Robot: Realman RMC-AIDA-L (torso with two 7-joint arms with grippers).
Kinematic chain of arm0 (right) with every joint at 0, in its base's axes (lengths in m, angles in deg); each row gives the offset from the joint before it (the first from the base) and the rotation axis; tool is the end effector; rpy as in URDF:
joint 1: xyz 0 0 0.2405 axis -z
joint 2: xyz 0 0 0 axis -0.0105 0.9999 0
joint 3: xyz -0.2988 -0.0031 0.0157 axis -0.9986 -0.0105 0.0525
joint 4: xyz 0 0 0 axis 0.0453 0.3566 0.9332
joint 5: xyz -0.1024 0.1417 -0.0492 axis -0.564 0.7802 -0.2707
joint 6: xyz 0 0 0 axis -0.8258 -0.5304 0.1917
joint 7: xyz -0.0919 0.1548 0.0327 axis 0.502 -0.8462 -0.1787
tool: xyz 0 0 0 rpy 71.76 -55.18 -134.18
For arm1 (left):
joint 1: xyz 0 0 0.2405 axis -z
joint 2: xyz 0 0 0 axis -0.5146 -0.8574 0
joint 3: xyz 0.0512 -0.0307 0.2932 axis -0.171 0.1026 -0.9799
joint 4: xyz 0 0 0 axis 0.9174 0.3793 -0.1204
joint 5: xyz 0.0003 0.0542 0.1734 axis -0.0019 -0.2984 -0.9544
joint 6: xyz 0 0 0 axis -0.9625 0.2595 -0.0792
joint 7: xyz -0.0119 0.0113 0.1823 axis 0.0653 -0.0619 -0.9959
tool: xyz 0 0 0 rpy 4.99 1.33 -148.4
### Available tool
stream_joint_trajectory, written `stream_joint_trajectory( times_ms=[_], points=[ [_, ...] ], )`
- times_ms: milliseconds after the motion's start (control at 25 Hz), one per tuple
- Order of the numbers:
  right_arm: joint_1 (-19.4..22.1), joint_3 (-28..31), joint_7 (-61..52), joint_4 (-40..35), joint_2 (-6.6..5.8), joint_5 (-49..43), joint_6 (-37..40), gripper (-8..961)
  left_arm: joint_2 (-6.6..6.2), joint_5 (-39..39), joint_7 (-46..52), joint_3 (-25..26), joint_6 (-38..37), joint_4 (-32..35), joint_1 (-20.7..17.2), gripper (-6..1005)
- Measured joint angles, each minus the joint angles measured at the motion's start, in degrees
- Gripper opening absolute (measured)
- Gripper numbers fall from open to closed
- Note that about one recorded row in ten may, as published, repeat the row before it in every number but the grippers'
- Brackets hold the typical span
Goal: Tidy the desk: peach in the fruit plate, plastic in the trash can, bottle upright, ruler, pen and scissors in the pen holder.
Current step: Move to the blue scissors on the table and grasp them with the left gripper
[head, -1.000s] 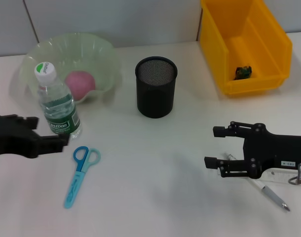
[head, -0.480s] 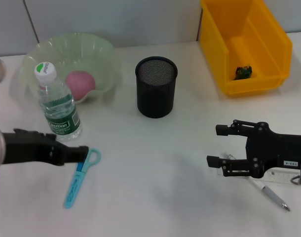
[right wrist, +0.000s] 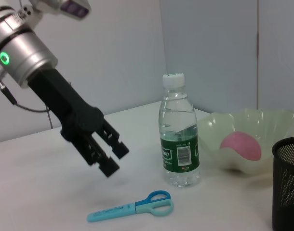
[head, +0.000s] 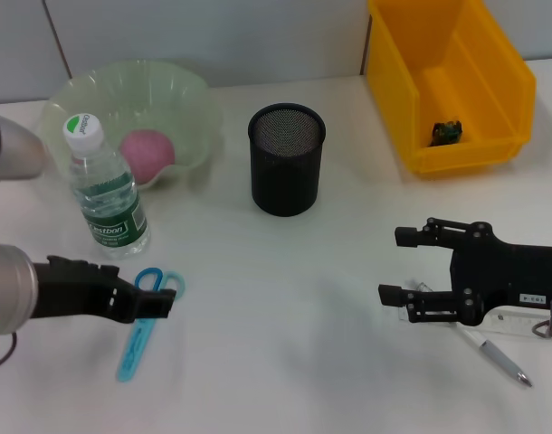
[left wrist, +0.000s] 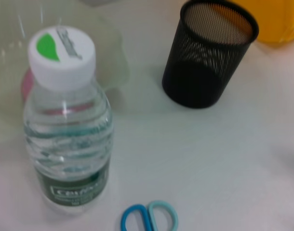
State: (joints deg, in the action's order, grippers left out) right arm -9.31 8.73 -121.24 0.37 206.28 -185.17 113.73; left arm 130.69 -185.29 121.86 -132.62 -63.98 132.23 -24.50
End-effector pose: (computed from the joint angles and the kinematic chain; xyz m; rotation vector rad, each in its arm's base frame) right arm 0.2861 0.2695 -0.0415 -2.6800 0.4453 0.6523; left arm -0.2401 0.2709 -0.0514 -2.3768 -1.0882 0.1366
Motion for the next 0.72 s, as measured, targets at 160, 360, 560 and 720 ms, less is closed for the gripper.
stream_joint_trajectory(
  times_ms=[160,360,560,720],
  points=[
    [0.0,-0.1,0.0,-0.1,0.06,0.0,0.1,818,0.00,-0.4,0.0,-0.7,0.7,-1.1,0.1,772],
    [0.0,0.0,0.0,-0.1,0.06,0.0,0.1,819,0.00,-1.2,0.0,-2.2,2.0,-2.9,0.7,771],
    [0.0,0.0,0.0,-0.1,0.06,0.0,0.1,819,0.00,-2.7,0.0,-4.4,3.3,-5.9,3.4,770],
    [0.1,0.0,0.0,-0.1,0.06,0.0,0.0,819,0.00,-3.1,0.0,-4.6,3.1,-7.1,4.4,769]
  ],
)
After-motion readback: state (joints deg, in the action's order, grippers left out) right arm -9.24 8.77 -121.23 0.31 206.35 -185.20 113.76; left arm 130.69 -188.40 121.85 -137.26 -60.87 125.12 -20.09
